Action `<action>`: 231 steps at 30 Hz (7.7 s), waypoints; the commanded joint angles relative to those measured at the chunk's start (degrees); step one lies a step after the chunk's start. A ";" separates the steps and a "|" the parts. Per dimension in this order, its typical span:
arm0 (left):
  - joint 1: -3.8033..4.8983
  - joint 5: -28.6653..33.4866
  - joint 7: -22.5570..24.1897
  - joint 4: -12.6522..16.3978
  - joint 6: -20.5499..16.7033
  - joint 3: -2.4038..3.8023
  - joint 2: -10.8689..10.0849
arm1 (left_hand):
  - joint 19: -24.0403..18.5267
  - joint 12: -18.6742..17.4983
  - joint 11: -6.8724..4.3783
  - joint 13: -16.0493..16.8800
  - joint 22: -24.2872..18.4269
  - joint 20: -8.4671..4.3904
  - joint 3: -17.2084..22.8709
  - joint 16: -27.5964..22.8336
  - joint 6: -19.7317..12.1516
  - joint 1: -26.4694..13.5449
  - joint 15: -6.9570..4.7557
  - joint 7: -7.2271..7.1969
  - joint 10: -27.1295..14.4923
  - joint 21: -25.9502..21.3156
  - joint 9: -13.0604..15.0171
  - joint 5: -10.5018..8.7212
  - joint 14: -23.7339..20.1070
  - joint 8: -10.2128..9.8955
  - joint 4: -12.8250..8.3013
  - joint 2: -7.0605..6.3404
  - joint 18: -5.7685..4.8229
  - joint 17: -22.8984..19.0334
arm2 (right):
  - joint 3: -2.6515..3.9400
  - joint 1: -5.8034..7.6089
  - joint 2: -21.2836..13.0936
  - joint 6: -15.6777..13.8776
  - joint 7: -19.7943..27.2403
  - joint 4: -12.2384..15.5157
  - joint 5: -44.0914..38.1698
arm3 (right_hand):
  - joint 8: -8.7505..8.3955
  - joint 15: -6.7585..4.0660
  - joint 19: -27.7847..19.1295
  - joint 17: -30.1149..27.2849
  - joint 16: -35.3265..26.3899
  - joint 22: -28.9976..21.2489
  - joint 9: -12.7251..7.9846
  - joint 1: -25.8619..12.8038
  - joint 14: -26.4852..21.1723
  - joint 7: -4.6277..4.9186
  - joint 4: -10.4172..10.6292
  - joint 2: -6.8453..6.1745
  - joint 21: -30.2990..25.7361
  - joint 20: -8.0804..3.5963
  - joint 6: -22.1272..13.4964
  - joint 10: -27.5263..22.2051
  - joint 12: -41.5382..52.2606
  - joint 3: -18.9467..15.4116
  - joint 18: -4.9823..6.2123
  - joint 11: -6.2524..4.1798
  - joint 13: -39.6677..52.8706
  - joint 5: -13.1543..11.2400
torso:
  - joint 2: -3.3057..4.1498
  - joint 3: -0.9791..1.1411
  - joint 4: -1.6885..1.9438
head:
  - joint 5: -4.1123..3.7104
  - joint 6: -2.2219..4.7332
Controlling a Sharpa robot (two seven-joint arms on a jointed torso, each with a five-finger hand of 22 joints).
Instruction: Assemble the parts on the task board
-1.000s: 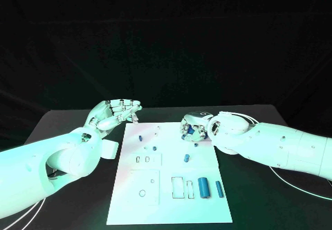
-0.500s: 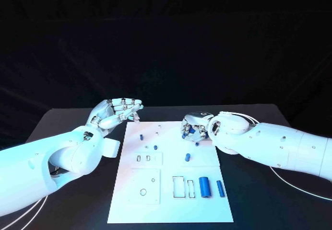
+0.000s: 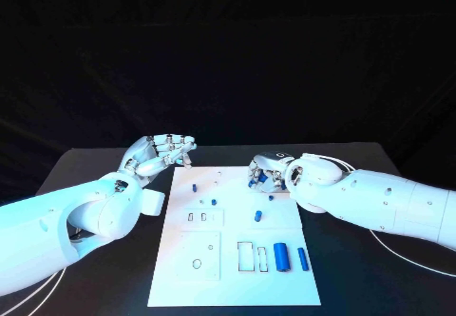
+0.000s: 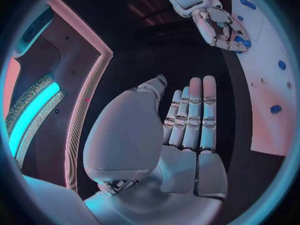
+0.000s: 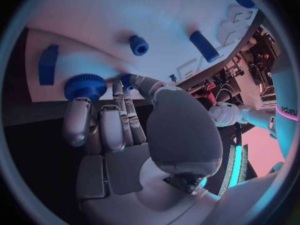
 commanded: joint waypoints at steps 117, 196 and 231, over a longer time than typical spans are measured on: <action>1.56 0.55 0.38 -1.68 1.39 0.02 -0.14 | -0.89 -0.12 0.22 0.10 0.44 0.11 0.00 0.82 -0.82 0.37 -0.01 0.07 -0.68 0.97 0.21 -0.35 -0.95 -0.38 -0.41 -0.10 0.30 0.21 | 1.54 1.82 -6.57 -2.14 -2.75 0.83 19.34 | 0.14 -0.36 4.97 19.16 11.36 9.83 3.67 9.14 4.96 1.20 12.54 -1.73 3.66 -0.37 -11.46 13.63 77.02 -25.99 -1.90 -0.19 70.98 4.41 | 0.13 0.09 -0.28 | -0.36 1.14; 1.57 0.55 -0.10 -2.65 2.06 0.01 0.23 | -1.16 -0.01 0.19 0.16 0.61 0.14 0.11 1.10 -0.80 0.58 -0.03 0.03 -0.63 1.33 0.34 -0.39 -1.12 -0.31 -0.47 0.08 0.32 0.25 | 1.07 0.16 -0.13 -12.65 -3.43 4.71 2.92 | 6.61 -2.53 8.21 22.36 12.37 16.13 5.92 10.81 5.56 -1.75 7.99 -1.21 7.99 -2.28 -2.81 18.11 82.27 -8.59 -3.19 -2.81 77.46 4.03 | 0.18 0.15 -0.20 | 0.35 0.30; 1.59 0.56 -0.07 -3.01 2.19 0.01 1.46 | -1.24 0.02 0.17 0.18 0.66 0.14 0.15 1.18 -0.79 0.63 -0.04 0.00 -0.58 1.44 0.38 -0.43 -1.17 -0.28 -0.48 0.12 0.32 0.26 | 0.23 -2.52 13.18 -8.05 -4.77 -4.45 1.28 | 5.45 -2.14 8.02 22.20 12.33 15.97 5.83 8.06 5.52 -1.16 7.41 -2.19 7.69 -2.02 -4.49 17.81 81.92 -6.72 -3.12 -2.30 77.11 3.32 | 0.32 0.20 -0.14 | 1.81 -0.54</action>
